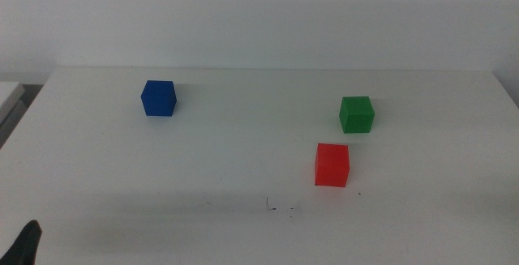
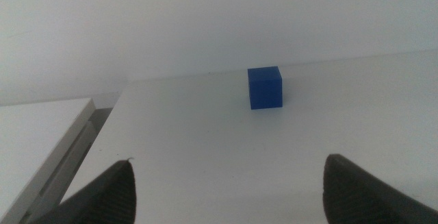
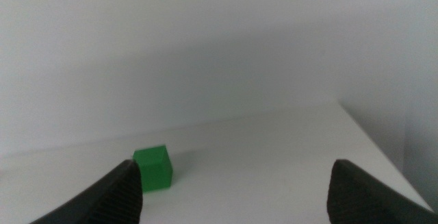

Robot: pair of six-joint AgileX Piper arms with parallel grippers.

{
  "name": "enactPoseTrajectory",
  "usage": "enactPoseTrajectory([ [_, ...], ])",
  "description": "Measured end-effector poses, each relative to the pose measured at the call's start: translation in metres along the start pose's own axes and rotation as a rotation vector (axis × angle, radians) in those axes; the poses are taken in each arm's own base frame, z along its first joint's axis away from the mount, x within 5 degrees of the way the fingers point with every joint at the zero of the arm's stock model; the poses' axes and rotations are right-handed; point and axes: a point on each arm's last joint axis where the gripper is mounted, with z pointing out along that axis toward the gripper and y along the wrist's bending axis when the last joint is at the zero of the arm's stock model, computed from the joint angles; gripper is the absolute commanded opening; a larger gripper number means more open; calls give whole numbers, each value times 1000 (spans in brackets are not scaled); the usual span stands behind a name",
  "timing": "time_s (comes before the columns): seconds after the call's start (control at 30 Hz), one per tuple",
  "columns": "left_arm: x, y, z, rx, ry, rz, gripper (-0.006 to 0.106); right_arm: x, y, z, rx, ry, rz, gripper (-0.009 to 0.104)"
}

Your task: Stack red cubes first, then green, then blue cubes in a specific spot.

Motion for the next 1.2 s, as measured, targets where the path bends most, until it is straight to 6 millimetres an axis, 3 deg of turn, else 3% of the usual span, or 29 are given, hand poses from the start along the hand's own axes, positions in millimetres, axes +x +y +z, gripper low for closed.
enactPoseTrajectory([
  [0.27, 0, 0, 0, 0, 0, 0, 94, -74, 16, 28, 23, 386, 22, 93],
  [0.47, 0, 0, 0, 0, 0, 0, 94, -100, 25, 42, 25, 629, 45, 93],
  [0.67, 0, 0, 0, 0, 0, 0, 94, -100, 30, 45, -6, 673, 107, 93],
  [0.8, 0, 0, 0, 0, 0, 0, 94, -95, 34, 62, -27, 751, 115, 93],
  [0.97, 0, 0, 0, 0, 0, 0, 94, -91, 64, 108, -106, 908, 70, 93],
  [1.2, 0, 0, 0, 0, 0, 0, 94, -85, 137, 184, -79, 1059, 19, 93],
])
